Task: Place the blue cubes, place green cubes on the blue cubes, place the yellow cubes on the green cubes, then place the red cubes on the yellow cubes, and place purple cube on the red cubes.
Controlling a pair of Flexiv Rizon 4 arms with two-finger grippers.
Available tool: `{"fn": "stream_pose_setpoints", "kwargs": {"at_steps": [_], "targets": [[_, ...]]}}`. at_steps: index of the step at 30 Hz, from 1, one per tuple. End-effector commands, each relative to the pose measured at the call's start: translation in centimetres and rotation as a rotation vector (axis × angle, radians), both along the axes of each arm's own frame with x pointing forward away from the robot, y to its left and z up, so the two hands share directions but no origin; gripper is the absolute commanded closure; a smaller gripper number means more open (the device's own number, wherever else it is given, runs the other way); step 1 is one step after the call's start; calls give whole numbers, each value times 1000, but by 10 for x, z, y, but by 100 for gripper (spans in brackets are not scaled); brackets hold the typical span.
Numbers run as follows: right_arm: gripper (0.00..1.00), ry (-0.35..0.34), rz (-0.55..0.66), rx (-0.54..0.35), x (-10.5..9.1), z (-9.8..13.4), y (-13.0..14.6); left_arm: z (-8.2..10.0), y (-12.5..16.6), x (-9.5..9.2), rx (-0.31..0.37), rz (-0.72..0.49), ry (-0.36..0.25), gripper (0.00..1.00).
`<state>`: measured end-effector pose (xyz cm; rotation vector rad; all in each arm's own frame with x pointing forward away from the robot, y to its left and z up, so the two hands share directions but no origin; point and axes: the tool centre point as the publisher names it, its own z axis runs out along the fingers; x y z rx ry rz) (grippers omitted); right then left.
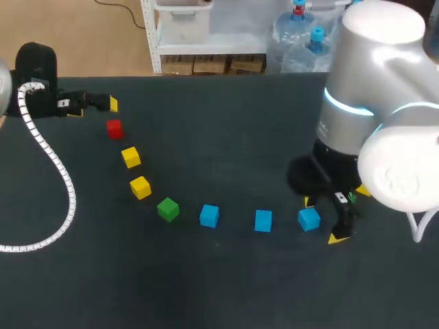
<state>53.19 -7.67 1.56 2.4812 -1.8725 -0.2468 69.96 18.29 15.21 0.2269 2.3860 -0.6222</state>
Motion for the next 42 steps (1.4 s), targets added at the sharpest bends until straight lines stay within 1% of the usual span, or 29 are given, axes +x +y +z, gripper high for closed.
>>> {"fn": "stream_pose_setpoints", "kwargs": {"at_steps": [1,6,10,14,17,23,27,34,42], "targets": [[0,10,7,8,5,-9,2,-2,1,0,-7,-4,-5,0],[0,-4,26,-16,9,-7,10,-2,1,0,-7,-4,-5,0],[0,-19,24,-10,7,-2,14,-2,1,0,-7,-4,-5,0],[0,-32,23,-12,3,5,13,-2,1,0,-7,-4,-5,0],[0,-41,18,-22,4,7,10,-2,1,0,-7,-4,-5,0],[0,-41,11,-38,20,6,13,-2,1,0,-7,-4,-5,0],[0,-45,-9,-43,24,6,14,-2,1,0,-7,-4,-5,0],[0,-25,-63,-38,20,-4,12,-2,1,0,-7,-4,-5,0],[0,-8,-63,-30,17,-13,14,-2,1,0,-7,-4,-5,0]]}}
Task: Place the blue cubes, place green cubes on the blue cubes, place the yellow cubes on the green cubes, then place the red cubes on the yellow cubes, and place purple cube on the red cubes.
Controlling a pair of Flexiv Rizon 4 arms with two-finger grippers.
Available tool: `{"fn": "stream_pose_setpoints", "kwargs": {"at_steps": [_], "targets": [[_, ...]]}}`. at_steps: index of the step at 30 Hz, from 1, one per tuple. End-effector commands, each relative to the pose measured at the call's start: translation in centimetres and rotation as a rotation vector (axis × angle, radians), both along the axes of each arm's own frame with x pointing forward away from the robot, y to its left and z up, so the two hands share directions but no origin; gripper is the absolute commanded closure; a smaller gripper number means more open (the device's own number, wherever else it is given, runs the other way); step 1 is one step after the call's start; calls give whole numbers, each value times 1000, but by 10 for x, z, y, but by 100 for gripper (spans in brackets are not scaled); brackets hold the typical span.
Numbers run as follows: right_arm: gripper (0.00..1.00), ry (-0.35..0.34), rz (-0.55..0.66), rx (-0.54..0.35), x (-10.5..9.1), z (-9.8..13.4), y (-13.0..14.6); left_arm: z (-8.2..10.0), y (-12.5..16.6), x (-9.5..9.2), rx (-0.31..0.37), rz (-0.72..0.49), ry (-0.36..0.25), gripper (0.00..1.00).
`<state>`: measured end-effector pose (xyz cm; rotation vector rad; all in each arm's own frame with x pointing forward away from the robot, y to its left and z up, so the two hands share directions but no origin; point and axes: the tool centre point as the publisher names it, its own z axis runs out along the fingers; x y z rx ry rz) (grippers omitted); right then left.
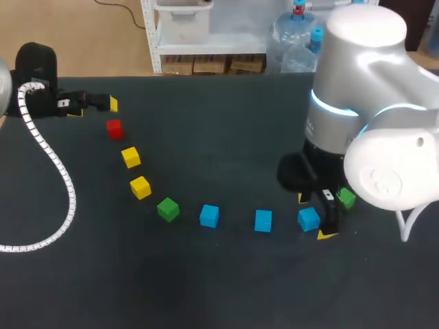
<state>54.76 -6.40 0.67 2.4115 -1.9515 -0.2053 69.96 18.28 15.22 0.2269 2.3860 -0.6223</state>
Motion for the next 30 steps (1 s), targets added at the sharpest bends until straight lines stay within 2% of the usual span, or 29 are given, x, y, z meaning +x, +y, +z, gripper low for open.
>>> {"fn": "stream_pose_setpoints", "kwargs": {"at_steps": [1,8,9,10,11,13,14,16,25,30], "targets": [[0,5,4,-3,1,-4,2,-2,2,0,-7,-4,-5,0],[0,11,1,-11,0,-8,2,-2,2,0,-7,-4,-5,0],[2,11,1,-12,-1,-9,2,-2,2,0,-7,-4,-5,0],[25,11,1,-11,-2,-10,2,-2,2,0,-7,-4,-5,0],[62,12,-2,-12,-2,-11,2,-2,2,0,-7,-4,-5,0],[82,14,-4,-10,-4,-12,1,-2,2,0,-7,-4,-5,0],[85,18,-5,-11,-4,-13,1,-2,2,0,-7,-4,-5,0],[100,20,-6,-13,-5,-14,1,-2,2,0,-7,-4,-5,0],[100,24,6,-16,-5,-13,6,-2,2,0,-7,-4,-5,0],[100,29,-5,-24,3,-5,16,-2,2,0,-7,-4,-5,0]]}}
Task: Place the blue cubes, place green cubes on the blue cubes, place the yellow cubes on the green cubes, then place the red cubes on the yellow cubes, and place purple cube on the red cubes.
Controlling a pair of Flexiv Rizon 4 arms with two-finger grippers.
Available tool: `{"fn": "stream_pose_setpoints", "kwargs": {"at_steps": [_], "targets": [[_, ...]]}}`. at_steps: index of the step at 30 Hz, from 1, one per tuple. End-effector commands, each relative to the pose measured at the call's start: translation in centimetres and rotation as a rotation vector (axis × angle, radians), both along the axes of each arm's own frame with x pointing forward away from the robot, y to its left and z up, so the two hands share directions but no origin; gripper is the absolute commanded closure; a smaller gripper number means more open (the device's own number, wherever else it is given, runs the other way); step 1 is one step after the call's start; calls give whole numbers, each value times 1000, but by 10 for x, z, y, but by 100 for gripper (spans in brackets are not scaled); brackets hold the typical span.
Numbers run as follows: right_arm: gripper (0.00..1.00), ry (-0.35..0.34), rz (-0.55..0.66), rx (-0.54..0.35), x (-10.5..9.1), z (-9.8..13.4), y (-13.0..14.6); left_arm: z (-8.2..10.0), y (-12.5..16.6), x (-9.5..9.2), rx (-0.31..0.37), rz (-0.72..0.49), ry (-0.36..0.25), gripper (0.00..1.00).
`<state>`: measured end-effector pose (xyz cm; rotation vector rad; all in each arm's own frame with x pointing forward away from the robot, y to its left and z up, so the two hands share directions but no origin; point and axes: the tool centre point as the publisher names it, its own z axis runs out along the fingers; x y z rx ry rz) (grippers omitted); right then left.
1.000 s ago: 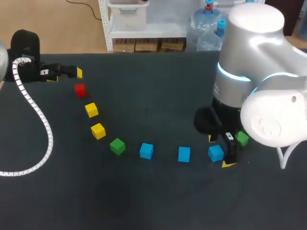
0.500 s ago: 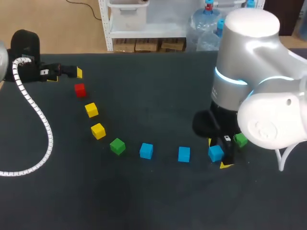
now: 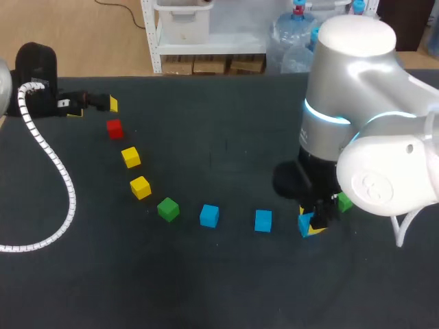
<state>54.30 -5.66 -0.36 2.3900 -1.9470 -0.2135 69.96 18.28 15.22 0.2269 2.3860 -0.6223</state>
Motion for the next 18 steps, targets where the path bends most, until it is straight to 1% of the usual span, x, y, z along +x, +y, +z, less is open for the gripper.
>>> {"fn": "stream_pose_setpoints", "kwargs": {"at_steps": [1,4,6,8,11,12,15,18], "targets": [[100,13,3,-18,12,8,12,-2,2,0,-7,-4,-5,0],[100,5,11,-19,28,18,24,-2,2,0,-7,-4,-5,0],[100,-5,25,-42,44,24,32,-2,2,0,-7,-4,-5,0],[100,-16,42,-46,59,28,40,-2,2,0,-7,-4,-5,0],[100,-25,40,-32,79,34,50,-2,2,0,-7,-4,-5,0],[100,-26,39,-11,84,36,54,-2,2,0,-7,-4,-5,0],[100,-21,24,10,96,37,63,-2,2,0,-7,-4,-5,0],[100,0,12,28,106,34,71,-2,2,0,-7,-4,-5,0]]}}
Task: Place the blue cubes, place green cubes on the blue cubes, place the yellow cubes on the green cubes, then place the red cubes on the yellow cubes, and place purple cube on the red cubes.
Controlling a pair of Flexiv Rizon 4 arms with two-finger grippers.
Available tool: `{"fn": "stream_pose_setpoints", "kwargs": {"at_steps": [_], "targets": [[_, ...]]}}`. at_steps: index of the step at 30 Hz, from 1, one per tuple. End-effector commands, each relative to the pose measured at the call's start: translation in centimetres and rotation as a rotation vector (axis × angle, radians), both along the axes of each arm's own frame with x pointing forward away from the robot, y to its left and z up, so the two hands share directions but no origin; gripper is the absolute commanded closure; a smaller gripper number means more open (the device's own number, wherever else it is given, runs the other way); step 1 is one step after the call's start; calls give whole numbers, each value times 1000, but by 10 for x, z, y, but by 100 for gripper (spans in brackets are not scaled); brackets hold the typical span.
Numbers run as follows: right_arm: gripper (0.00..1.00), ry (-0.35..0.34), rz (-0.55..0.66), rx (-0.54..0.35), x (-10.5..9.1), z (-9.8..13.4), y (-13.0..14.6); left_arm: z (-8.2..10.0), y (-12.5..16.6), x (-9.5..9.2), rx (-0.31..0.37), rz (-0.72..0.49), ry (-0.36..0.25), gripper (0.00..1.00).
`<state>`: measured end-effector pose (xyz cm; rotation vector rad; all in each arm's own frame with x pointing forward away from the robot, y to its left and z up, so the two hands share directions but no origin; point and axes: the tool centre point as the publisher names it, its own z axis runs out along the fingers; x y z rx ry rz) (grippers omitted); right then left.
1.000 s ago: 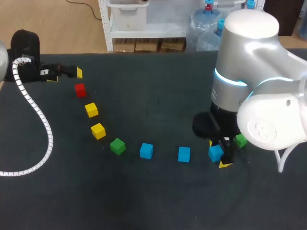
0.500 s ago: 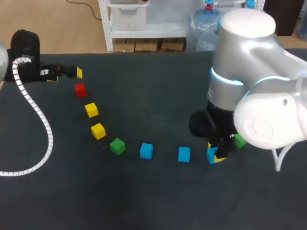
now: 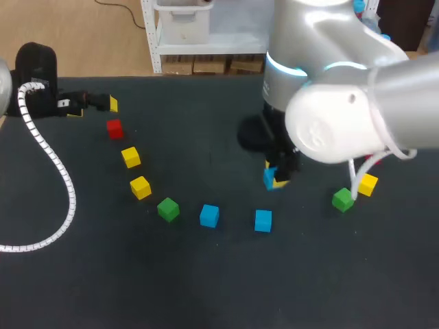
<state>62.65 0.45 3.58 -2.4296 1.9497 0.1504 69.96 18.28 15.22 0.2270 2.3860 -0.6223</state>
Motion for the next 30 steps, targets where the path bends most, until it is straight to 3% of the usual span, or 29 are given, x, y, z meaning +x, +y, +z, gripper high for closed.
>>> {"fn": "stream_pose_setpoints", "kwargs": {"at_steps": [1,13,24,30], "targets": [[100,89,-5,2,26,-6,12,-2,2,0,-7,-4,-5,0],[100,141,-50,6,58,-14,40,-2,2,0,-7,-4,-5,0],[100,191,-41,-29,47,-45,31,-2,2,0,-7,-4,-5,0],[100,172,-54,-28,50,-43,29,-2,2,0,-7,-4,-5,0]]}}
